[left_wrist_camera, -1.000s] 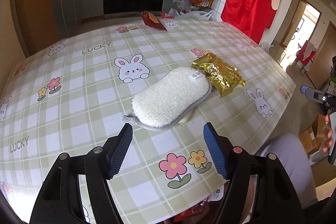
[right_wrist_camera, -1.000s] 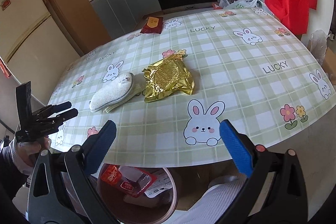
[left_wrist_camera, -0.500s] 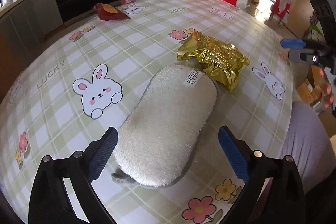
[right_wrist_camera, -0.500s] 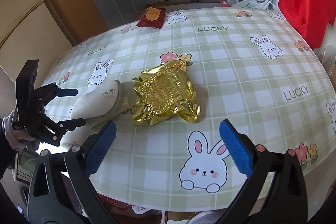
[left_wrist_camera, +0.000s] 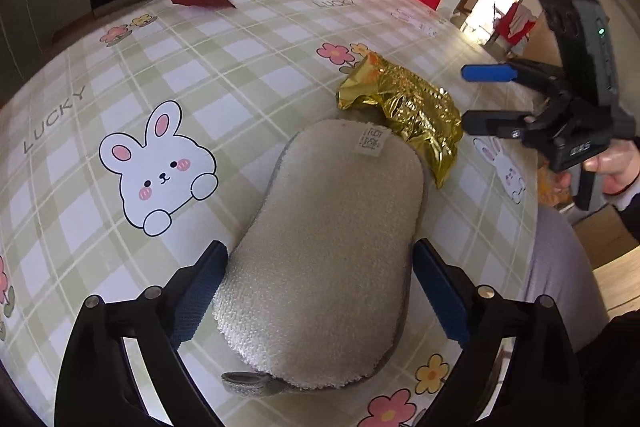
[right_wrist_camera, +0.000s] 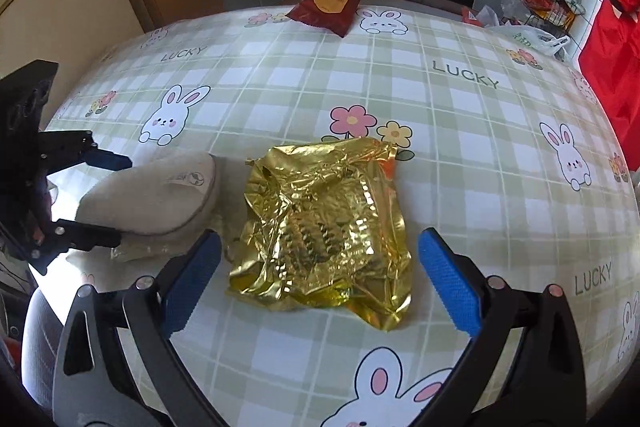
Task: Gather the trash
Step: 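Reach the left gripper to the white sponge and grasp it, then grasp the gold foil bag with the right gripper while the left holds the sponge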
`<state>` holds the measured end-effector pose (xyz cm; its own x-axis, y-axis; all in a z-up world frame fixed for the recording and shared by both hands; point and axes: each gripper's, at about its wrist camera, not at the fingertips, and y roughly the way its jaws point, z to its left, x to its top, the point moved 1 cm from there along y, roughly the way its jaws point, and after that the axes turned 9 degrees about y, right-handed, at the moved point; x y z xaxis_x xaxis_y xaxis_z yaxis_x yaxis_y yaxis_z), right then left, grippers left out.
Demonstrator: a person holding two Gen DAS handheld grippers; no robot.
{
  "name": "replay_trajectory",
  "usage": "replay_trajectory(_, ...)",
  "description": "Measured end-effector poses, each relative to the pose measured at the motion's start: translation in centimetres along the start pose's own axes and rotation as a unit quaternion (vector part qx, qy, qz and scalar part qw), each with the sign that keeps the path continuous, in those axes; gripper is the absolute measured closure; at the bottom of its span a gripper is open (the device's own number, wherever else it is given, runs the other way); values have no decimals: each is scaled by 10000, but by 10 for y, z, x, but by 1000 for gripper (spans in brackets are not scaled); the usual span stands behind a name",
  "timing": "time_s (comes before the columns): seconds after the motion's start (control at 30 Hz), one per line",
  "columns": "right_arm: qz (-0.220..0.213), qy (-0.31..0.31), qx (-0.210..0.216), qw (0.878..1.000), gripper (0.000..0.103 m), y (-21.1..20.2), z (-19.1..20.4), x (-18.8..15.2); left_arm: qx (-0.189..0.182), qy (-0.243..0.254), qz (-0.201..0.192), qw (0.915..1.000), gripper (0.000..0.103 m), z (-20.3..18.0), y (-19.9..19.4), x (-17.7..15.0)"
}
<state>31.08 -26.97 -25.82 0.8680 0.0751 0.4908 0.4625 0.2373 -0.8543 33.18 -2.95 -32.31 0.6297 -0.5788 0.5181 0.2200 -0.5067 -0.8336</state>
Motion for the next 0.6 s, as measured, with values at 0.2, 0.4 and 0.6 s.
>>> replay_trajectory(0.2,109,194,-13,9998,6,28,-4,15,-220,-506,-260,9981,18,7,-13,-11)
replay_trajectory(0.4,213,275,-78,9994,6,46,-3,14,-248,-1198,-701,9900,18,15,-26,-23)
replay_trajectory(0.6,182,89,-206,9996,9,46,2,8,-11,-1862,-1132,9760,18,17,-39,-36)
